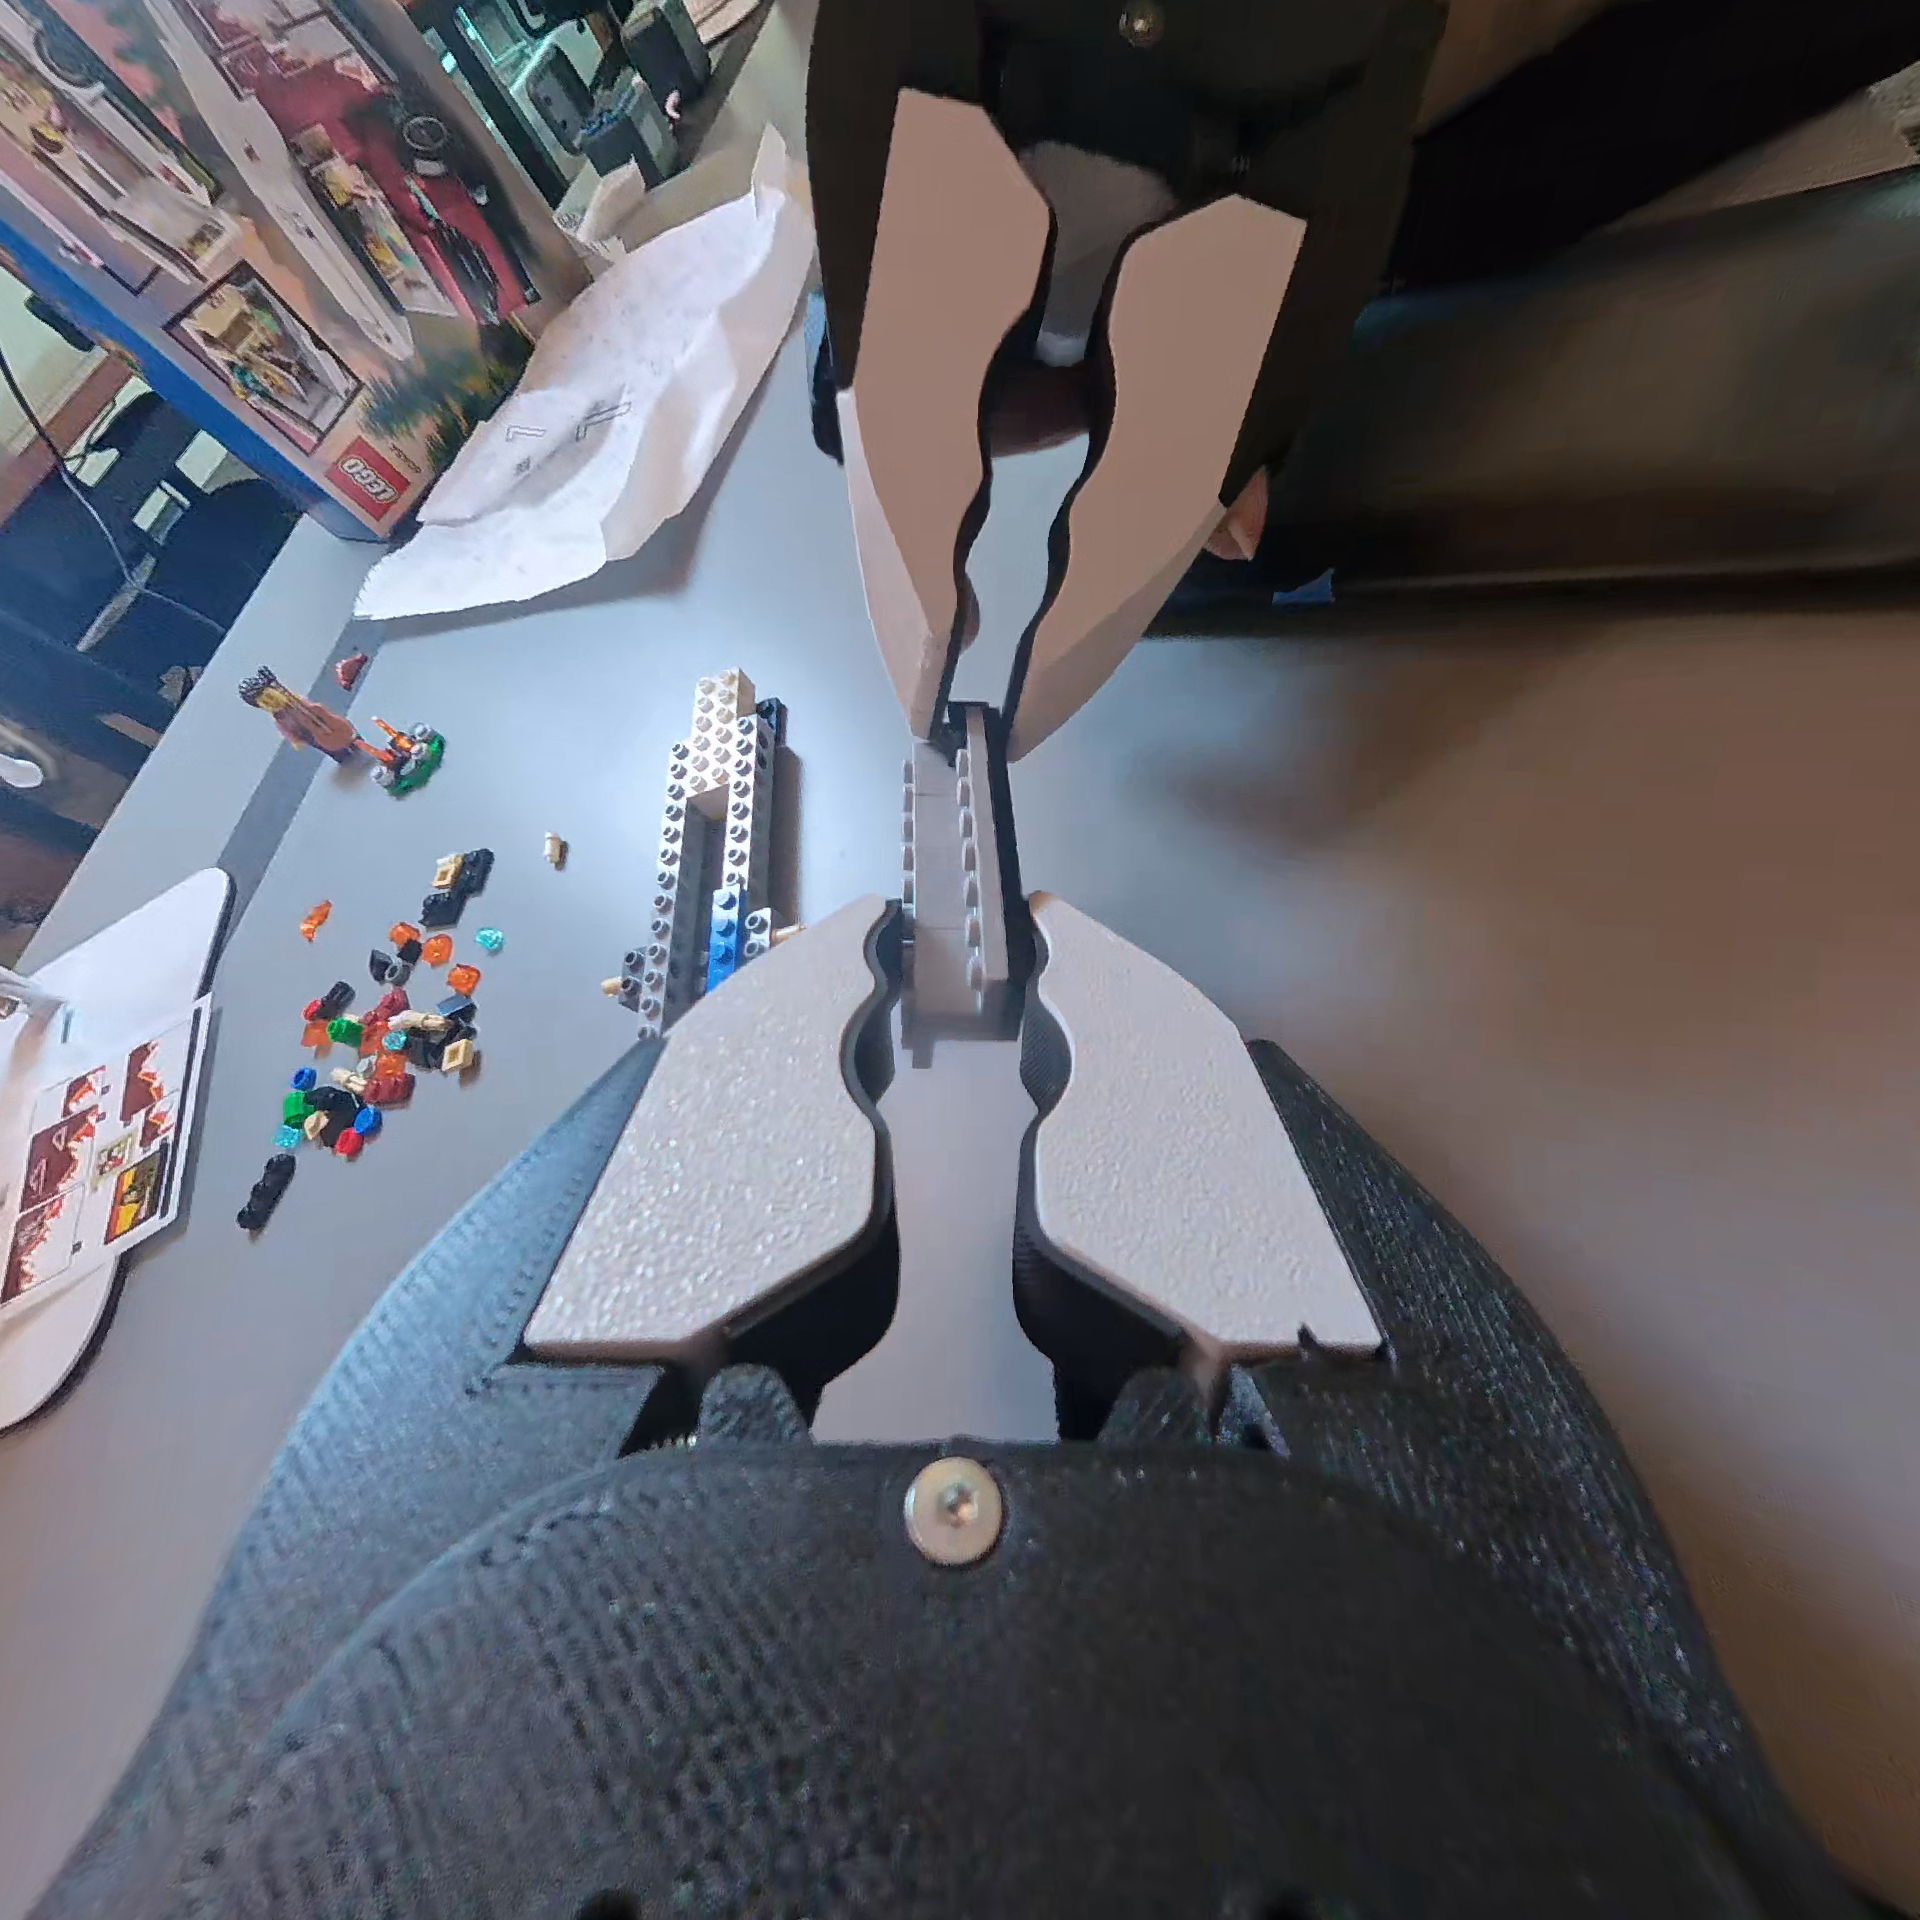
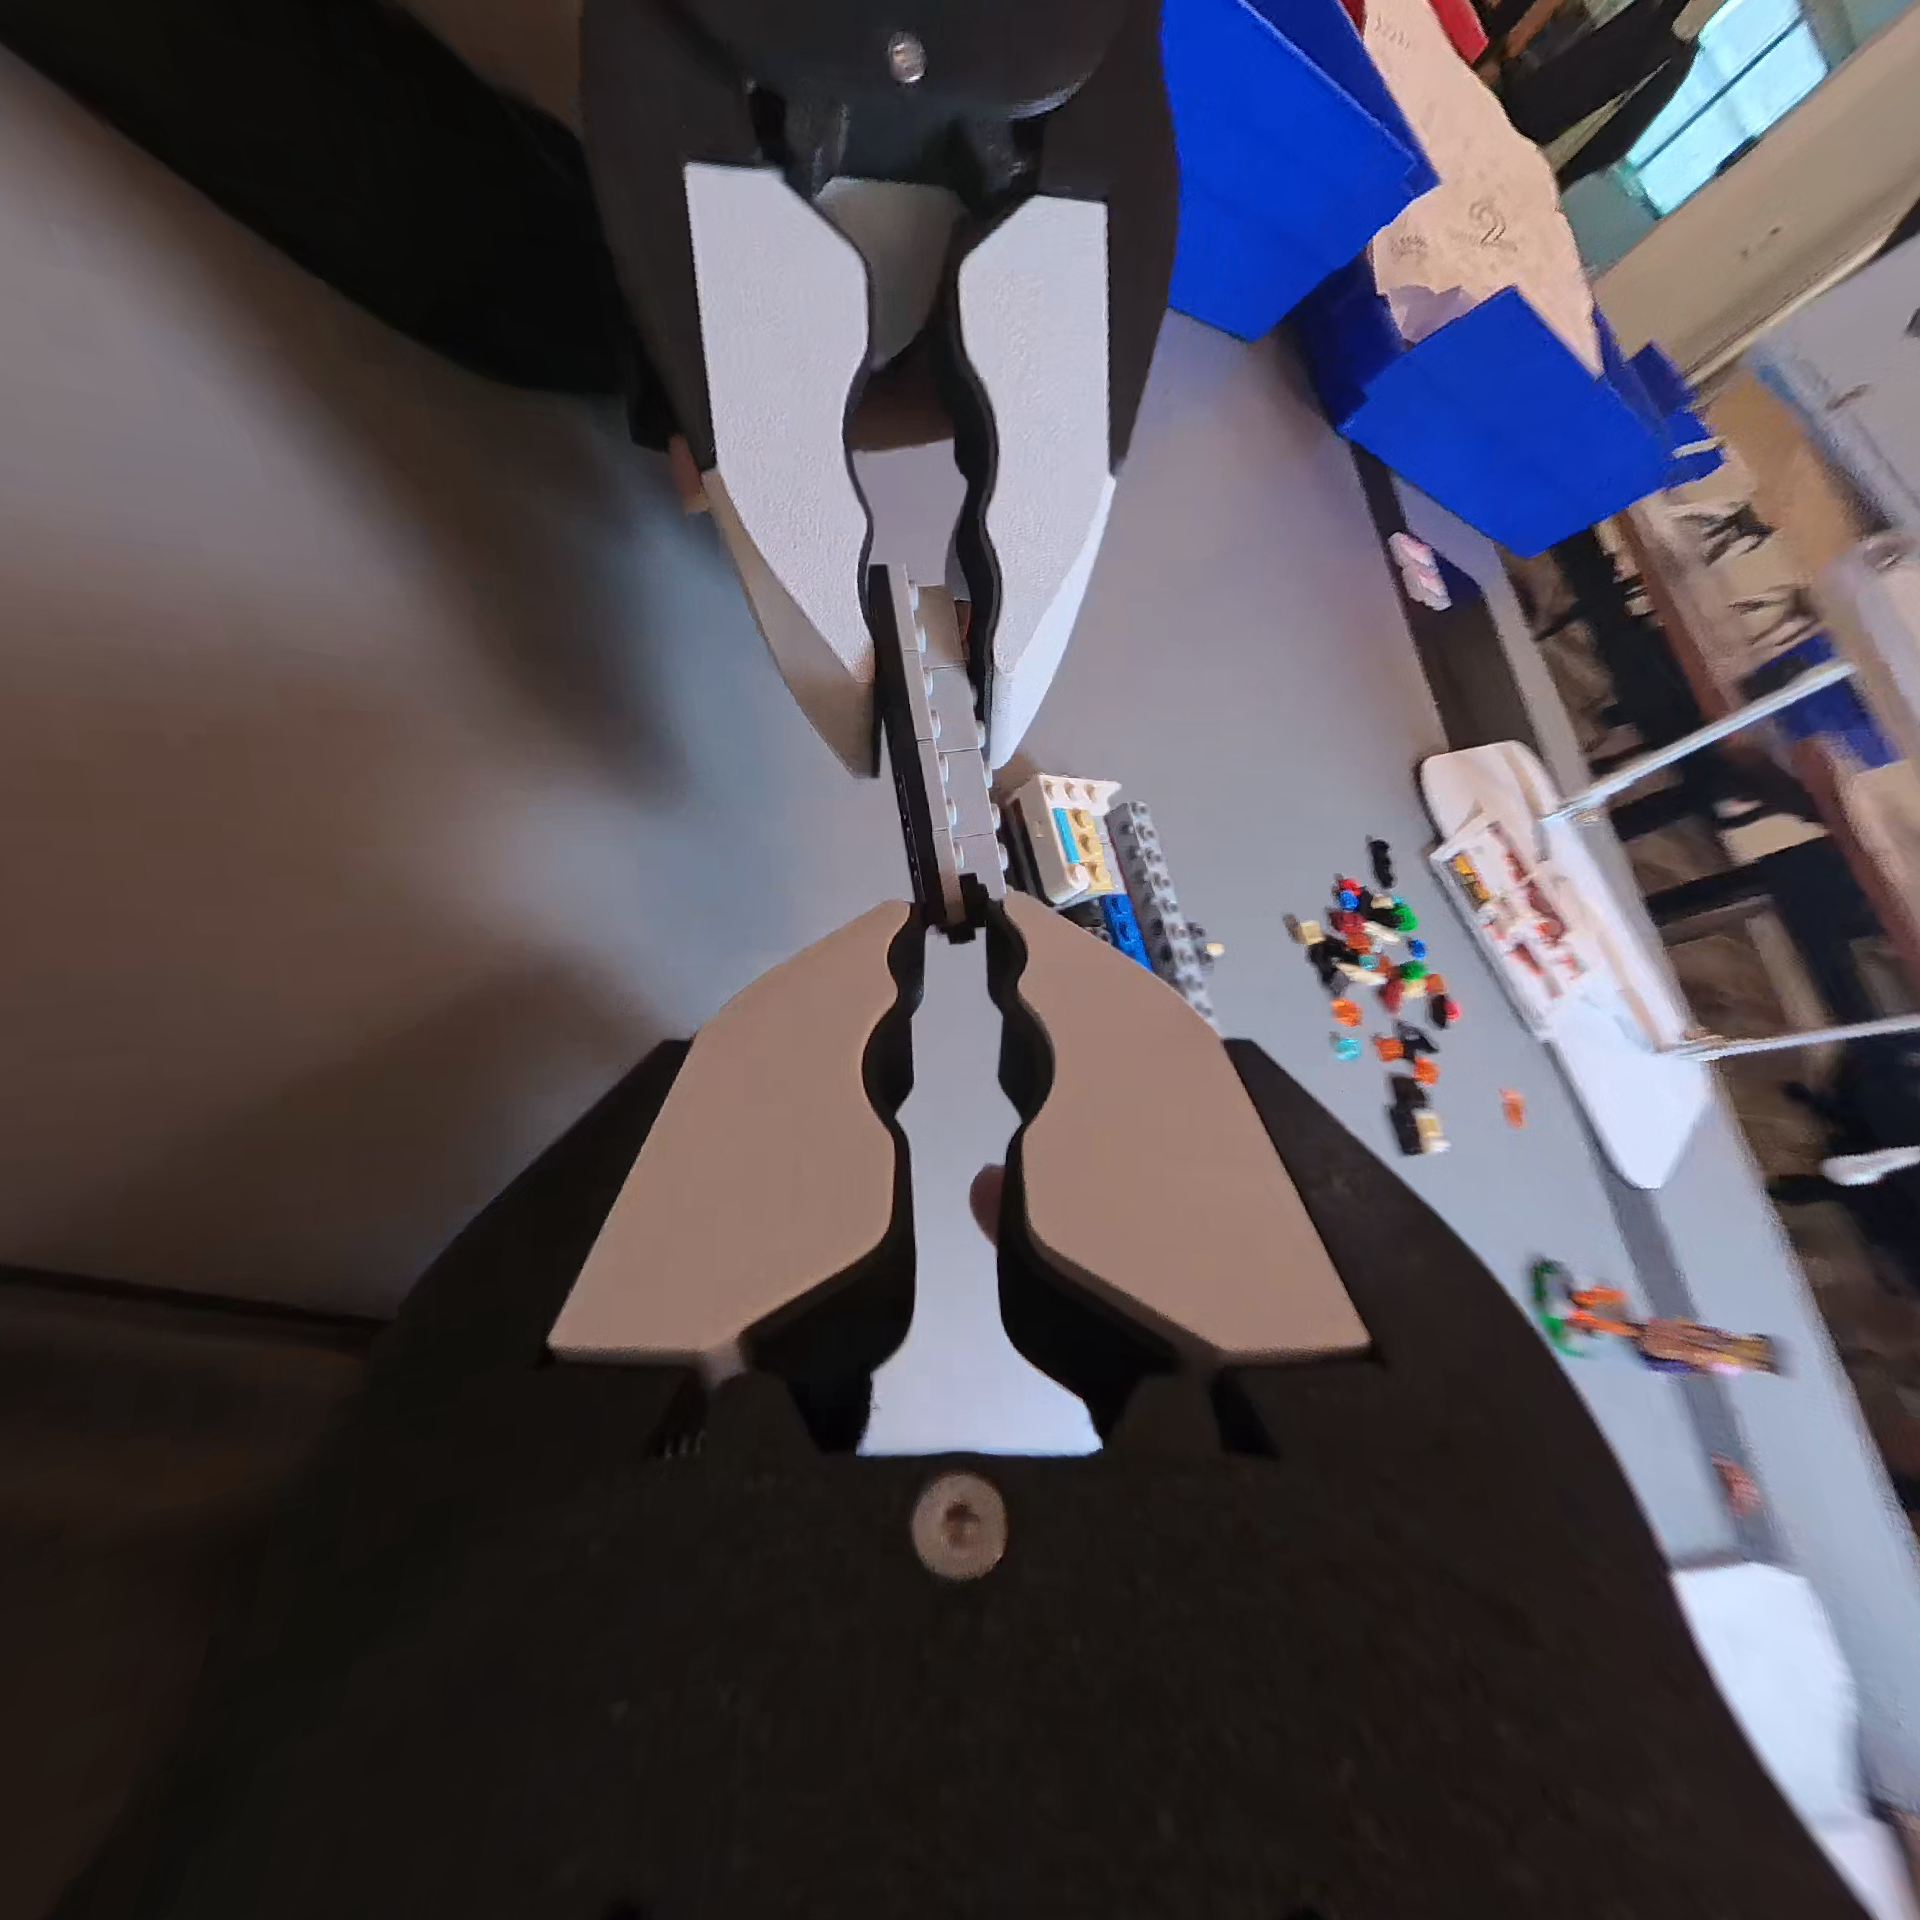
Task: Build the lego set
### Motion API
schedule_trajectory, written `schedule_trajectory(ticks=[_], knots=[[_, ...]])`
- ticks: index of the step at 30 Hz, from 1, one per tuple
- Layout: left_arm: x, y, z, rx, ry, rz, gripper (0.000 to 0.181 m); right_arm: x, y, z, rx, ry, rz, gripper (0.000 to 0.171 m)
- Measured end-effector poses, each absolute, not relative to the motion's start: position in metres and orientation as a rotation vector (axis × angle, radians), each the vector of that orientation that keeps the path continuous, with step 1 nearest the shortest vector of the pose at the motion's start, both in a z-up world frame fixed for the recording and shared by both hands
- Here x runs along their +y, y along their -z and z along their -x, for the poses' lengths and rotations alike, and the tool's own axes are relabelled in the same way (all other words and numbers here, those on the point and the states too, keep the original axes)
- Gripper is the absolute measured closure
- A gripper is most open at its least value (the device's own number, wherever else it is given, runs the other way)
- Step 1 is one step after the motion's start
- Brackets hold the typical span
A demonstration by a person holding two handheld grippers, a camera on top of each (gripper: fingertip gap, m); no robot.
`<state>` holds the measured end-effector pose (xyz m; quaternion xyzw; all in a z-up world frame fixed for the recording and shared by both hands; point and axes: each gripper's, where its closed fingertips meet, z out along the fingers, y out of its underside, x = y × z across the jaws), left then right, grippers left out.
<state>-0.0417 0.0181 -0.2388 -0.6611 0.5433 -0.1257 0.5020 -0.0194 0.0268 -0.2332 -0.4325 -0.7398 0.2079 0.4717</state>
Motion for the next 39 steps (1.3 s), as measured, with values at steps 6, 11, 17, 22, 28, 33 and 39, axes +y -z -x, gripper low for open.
schedule_trajectory(ticks=[6,11,17,22,28,33,39], knots=[[0.015,0.232,0.041,1.304,0.347,1.555,0.161,0.030,0.230,0.014,-1.758,-0.797,1.215,0.147],[0.009,0.239,0.034,1.355,0.359,1.541,0.161,0.018,0.242,0.022,-1.824,-0.710,1.161,0.151],[0.015,0.250,0.039,1.361,0.317,1.604,0.161,0.023,0.251,0.022,-1.852,-0.645,1.194,0.152],[0.016,0.261,0.042,1.394,0.288,1.641,0.158,0.029,0.272,0.018,-1.940,-0.510,1.232,0.152],[0.011,0.267,0.039,1.428,0.314,1.670,0.155,0.034,0.277,0.019,-1.976,-0.333,1.173,0.152],[0.012,0.271,0.040,1.427,0.318,1.695,0.154,0.034,0.276,0.020,-1.975,-0.324,1.171,0.152],[0.012,0.274,0.041,1.440,0.292,1.707,0.159,0.028,0.276,0.020,-1.995,-0.345,1.144,0.152]])
